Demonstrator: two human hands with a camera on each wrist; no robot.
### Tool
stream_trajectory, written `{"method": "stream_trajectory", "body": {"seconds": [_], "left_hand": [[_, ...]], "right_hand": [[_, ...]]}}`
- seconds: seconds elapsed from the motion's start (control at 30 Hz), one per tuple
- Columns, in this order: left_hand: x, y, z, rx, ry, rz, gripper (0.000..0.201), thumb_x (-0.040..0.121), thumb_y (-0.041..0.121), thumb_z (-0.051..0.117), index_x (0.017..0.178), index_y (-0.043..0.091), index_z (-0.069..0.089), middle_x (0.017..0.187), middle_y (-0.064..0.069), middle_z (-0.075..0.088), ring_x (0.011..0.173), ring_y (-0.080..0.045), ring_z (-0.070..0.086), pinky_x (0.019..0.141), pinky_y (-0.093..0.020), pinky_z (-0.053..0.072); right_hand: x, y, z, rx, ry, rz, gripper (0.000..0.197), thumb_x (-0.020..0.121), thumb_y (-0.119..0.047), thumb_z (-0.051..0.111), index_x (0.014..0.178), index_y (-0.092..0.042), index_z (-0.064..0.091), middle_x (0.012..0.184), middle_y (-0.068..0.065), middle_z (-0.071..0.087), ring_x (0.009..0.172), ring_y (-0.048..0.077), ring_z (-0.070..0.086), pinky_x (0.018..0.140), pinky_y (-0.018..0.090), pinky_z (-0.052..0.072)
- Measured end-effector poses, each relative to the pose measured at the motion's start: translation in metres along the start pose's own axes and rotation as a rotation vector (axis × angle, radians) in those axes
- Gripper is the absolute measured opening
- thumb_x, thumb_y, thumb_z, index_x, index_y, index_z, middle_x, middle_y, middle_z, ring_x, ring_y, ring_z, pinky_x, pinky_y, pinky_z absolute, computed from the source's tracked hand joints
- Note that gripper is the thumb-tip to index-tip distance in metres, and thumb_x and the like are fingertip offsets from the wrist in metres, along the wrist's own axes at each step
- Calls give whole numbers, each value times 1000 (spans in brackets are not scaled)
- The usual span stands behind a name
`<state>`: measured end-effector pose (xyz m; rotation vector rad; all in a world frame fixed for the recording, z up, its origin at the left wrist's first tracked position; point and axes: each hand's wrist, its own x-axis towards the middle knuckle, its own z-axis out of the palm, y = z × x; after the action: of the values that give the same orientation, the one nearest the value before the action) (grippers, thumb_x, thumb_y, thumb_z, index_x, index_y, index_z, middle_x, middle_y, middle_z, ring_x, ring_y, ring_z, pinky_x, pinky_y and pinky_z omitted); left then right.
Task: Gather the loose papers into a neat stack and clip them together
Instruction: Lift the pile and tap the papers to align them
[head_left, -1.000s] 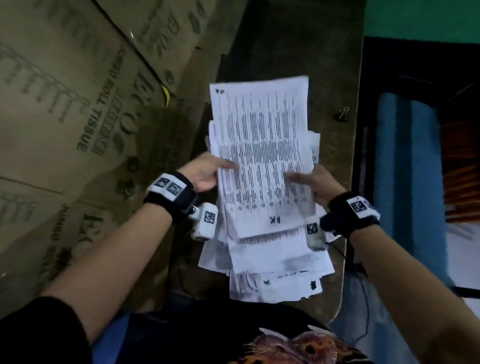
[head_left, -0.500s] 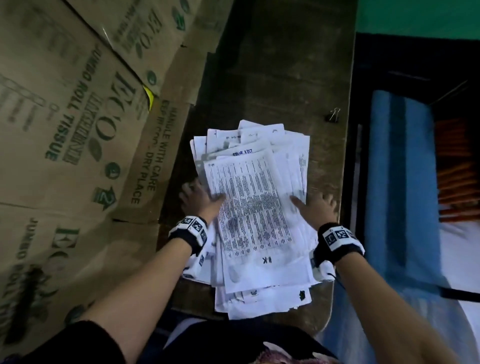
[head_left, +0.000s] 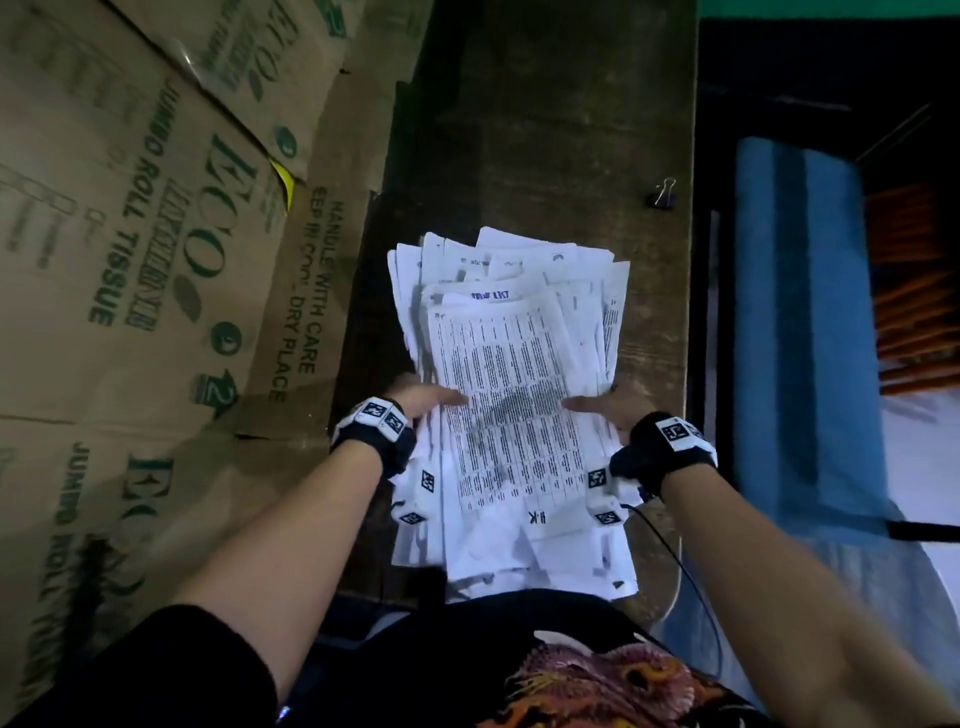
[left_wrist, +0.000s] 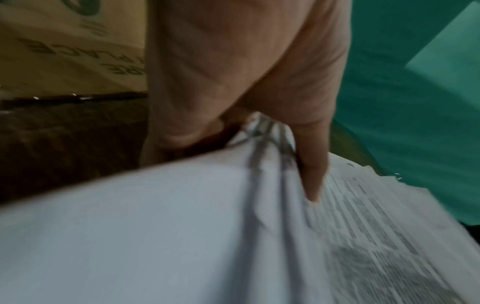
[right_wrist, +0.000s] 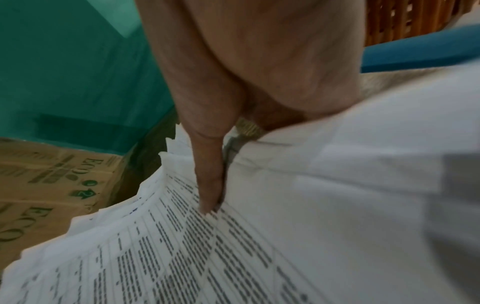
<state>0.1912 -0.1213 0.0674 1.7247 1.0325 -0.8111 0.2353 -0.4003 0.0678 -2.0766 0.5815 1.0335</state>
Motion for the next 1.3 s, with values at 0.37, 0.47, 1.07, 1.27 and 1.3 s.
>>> {"method": "stream_trajectory", "body": {"seconds": [0.37,0.47,1.07,1.27,1.3], "left_hand": [[-5,-16,-20,-193,-291,287,92,45,18,94,128,12,53,132,-1,58,129,-18,46,115,-44,24],[-18,1,-42,-225,-289,341,92,54,15,90,135,11,46,140,-5,50,134,-20,40,113,-41,24],[-115,47,-55,-399,35,1039,46,72,0,79,102,30,60,106,16,64,98,15,60,82,-8,49],[-98,45,-61,-412,-47,954,66,60,6,87,120,5,59,116,-2,70,115,-19,62,98,-39,50],[-100,48,-59,-382,-94,939,62,62,1,82,120,6,59,113,4,71,113,-14,63,95,-31,51]], "right_hand": [[-30,36,31,377,37,-116,68,55,-23,93,112,-1,62,106,12,71,104,27,66,87,35,52],[-49,36,27,617,-99,-212,64,66,-15,86,120,5,60,112,14,71,107,24,68,101,43,48],[-123,-46,-29,480,382,-883,32,75,1,78,93,-24,70,92,-14,74,92,6,69,83,35,57],[-114,-45,-53,469,251,-884,48,69,-8,84,114,-7,68,111,-6,72,107,13,66,92,38,53],[-113,-48,-54,440,237,-893,50,69,-14,85,116,-9,68,115,-1,71,111,17,65,95,44,51]]}}
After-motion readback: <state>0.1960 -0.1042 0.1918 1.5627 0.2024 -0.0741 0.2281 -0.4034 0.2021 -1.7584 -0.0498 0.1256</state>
